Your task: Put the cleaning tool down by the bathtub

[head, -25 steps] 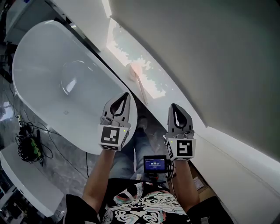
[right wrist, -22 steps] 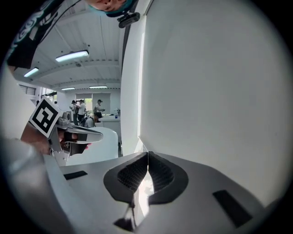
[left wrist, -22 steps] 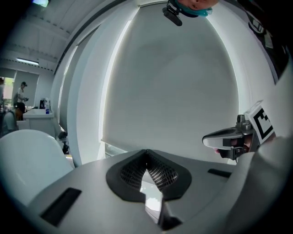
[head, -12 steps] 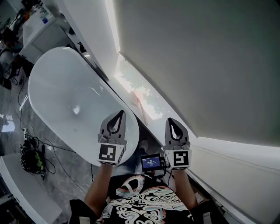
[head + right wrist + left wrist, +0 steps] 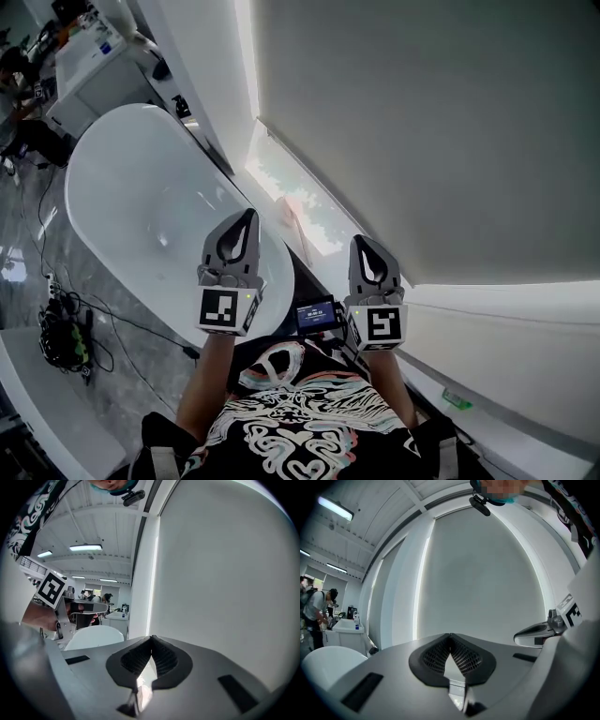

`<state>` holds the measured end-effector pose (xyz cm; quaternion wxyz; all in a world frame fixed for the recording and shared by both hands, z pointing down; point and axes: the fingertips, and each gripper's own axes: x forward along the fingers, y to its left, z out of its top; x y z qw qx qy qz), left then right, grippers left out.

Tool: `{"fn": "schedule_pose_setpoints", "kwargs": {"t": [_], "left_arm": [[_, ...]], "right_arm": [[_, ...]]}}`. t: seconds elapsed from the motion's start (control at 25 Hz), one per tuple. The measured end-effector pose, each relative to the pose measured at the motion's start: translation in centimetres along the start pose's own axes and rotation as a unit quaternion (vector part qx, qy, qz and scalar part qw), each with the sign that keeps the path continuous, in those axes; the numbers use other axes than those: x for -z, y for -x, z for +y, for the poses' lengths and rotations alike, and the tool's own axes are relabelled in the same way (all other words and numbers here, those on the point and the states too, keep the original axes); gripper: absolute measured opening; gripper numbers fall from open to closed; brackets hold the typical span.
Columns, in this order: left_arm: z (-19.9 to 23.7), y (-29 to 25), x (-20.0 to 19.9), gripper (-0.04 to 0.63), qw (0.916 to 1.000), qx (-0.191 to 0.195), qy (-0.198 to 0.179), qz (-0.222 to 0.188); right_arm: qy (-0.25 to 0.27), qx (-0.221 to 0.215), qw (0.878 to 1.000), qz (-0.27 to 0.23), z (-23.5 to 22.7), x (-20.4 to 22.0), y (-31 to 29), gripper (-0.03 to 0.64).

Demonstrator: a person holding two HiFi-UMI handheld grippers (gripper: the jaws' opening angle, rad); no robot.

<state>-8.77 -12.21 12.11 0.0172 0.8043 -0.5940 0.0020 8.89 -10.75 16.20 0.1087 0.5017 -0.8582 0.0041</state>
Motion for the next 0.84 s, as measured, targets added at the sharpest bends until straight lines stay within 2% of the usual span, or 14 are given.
{"fn": "schedule_pose_setpoints", "kwargs": {"t": [0.24,0.4,0.52,0.68,0.84], "left_arm": [[0.9,-0.3,-0.1,0.017,0.9998,0.001,-0.015,0.009],[1.2,-0.4,-1.7,0.017,0.9997,-0.009,0.007,-0.022],[1.3,-0.2,-1.9,0.017,0.9995,-0.011,0.009,-0.028],[1.5,0.4,-0.5,0.017,0.9999,-0.008,-0.009,0.002],[1.5,0.5,-0.1,0.017,0.9998,-0.009,-0.014,0.009]], "right_arm": [[-0.002,0.004,1.0,-0.009,0.3,-0.8,-0.2,0.025],[0.0,0.006,1.0,-0.01,0.5,-1.3,-0.1,0.026],[-0.001,0.01,1.0,-0.01,0.5,-1.4,0.2,0.025],[-0.01,0.011,1.0,-0.011,0.7,-1.1,0.4,0.026],[-0.017,0.012,1.0,-0.013,0.5,-1.1,0.6,0.025]]}}
